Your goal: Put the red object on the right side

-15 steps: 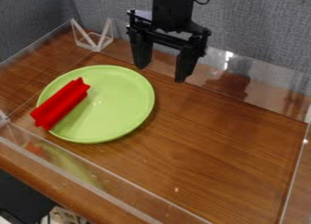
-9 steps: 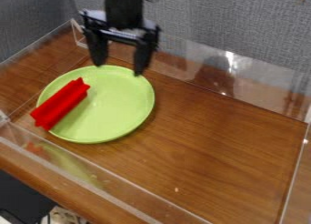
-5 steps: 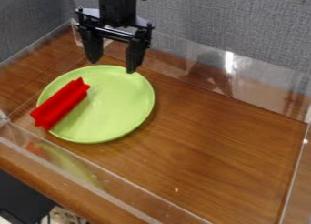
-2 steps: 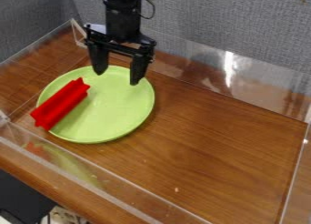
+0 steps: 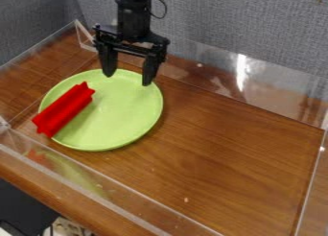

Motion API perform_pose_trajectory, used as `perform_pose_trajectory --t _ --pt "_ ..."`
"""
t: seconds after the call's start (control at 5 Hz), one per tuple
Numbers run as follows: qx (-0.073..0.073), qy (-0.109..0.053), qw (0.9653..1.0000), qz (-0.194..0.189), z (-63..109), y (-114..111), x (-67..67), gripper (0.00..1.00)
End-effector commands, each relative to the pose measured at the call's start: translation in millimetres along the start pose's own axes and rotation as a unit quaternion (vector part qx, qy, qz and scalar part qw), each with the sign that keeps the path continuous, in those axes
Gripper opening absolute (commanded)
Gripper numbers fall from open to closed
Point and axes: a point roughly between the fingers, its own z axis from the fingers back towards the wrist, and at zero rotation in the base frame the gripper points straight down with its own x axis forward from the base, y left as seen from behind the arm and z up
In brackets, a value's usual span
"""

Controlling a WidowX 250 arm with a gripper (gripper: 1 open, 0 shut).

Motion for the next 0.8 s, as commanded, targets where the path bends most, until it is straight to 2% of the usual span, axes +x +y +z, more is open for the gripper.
perform_pose_trajectory --t 0.0,0.2,0.4,0.6 --pt "0.000 -0.032 0.9992 -0.022 15.5 -6.7 3.5 1.00" --pt "-0.001 -0.034 0.9985 -0.044 14.8 -10.9 -0.4 1.00" --pt "-0.002 -0.035 0.9981 -0.052 8.7 -8.2 10.1 1.00" --pt "-0.002 -0.034 0.9978 -0.056 5.7 -0.2 14.5 1.00"
